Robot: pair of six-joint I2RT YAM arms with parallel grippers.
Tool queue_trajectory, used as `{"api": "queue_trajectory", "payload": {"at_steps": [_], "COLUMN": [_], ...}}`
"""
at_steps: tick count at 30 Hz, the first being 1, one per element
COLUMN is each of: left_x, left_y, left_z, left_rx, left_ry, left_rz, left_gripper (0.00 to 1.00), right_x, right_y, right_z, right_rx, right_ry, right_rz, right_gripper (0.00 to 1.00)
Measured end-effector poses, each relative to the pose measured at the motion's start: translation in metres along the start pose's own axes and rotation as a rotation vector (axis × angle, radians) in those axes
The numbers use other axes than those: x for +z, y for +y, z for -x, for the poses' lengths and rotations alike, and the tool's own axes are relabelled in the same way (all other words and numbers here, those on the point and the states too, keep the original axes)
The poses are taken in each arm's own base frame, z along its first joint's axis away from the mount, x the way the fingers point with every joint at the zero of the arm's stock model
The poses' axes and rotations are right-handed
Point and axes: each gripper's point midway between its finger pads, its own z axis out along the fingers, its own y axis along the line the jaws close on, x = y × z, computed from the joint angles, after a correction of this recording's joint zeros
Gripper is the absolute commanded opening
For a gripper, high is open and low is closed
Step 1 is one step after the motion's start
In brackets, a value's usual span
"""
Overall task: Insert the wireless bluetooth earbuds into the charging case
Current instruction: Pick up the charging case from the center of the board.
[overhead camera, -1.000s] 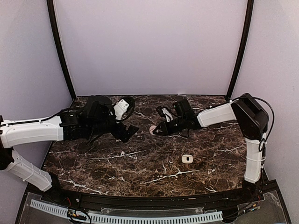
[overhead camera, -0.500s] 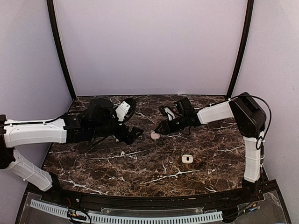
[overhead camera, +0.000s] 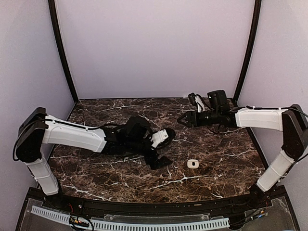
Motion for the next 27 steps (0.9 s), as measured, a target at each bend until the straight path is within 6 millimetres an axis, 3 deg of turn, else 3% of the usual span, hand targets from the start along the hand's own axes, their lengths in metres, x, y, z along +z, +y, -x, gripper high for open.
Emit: {"api": "queue_trajectory", "payload": {"at_steps": [4,7,13,18,27], "left_x": [0.05,0.078,0.121,0.146,0.165], "left_y": [-0.03,-0.044,-0.051,-0.05,-0.05], "left_z": [-0.002,0.0,-0.011,-0.025,-0.012], "left_rx": [0.075,0.098,0.102,0.102,0.116], "left_ry": [0.027,0.025,0.03,0.051,0.012], "left_rz": [-0.123,-0.188,-0.252,-0.273,-0.299], "left_gripper": [0.99,0.98,0.88,0.81,0.63], "right_x": [-0.038,-0.056,-0.081,-0.097,-0.114], "right_y": [-0.007,-0.013,-0.012,-0.007,0.002], "right_z": [0.009,0.009,0.009,0.015,0.018], "right_rx": [0.016,0.032,0.04,0.03,0.032], "right_ry": [-0.079,-0.11,-0.162,-0.204,-0.238], "right_rz": [-0.039,-0.061,-0.079,-0.078,-0.056], "right_gripper": [0.71,0.71,0.71,0.71,0.71]}}
